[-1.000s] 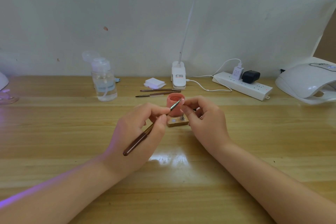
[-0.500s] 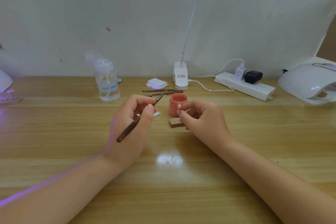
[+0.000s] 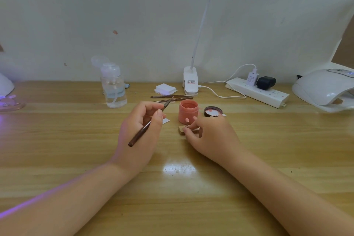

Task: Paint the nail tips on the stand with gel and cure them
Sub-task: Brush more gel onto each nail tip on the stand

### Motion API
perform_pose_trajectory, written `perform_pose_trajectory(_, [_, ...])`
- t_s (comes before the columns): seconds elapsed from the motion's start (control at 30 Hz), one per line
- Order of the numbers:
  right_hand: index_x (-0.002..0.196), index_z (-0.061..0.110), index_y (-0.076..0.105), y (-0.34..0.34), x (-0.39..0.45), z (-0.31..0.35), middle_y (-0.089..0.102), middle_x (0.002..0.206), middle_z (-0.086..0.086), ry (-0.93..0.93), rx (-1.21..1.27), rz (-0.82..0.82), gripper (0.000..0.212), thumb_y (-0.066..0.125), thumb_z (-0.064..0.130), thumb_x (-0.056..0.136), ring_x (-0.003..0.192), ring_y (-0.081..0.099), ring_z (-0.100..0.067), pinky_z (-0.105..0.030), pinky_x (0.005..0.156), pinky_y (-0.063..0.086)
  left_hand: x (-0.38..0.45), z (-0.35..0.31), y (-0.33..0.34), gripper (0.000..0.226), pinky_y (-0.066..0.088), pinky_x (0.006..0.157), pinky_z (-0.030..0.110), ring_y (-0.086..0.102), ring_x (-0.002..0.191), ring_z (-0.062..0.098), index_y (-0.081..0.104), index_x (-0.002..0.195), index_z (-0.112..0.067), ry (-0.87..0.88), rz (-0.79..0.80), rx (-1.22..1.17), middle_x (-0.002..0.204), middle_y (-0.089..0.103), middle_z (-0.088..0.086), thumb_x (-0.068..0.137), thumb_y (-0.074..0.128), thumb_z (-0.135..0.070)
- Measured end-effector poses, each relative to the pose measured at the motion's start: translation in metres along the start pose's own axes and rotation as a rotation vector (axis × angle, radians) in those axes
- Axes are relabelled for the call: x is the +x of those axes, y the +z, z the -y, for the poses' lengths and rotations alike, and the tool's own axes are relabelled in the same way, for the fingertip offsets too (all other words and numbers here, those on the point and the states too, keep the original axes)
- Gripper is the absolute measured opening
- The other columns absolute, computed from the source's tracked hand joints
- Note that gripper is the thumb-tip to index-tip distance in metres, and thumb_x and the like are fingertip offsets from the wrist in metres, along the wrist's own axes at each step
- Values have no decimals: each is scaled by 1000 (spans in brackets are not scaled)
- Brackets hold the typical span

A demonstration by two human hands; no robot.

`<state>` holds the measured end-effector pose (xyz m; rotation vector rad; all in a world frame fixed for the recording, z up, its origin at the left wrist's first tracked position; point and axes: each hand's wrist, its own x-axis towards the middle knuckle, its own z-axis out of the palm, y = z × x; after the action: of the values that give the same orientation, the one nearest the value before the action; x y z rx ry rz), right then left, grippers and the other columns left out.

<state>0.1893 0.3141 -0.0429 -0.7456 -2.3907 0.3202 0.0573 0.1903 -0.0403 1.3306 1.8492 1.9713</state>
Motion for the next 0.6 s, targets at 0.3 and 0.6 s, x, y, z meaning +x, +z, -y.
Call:
perform_pose_trajectory(0.3, [67, 24, 66, -87, 26, -55, 61, 65, 9, 377, -97, 204, 38, 73, 61, 63, 66, 58, -10, -29, 58, 44, -2, 0, -1, 14, 47, 69, 9, 64, 81, 2, 62, 98, -38, 46, 46, 14, 92, 69, -13, 90, 52, -33])
perform_pose_trajectory(0.6, [113, 45, 65, -54, 21, -92, 57, 69, 11, 276, -61, 351, 49, 67, 67, 69, 62, 53, -7, -27, 59, 39, -3, -1, 0, 14, 47, 69, 9, 62, 80, 2, 61, 97, -38, 11, 55, 28, 91, 69, -12, 88, 51, -35])
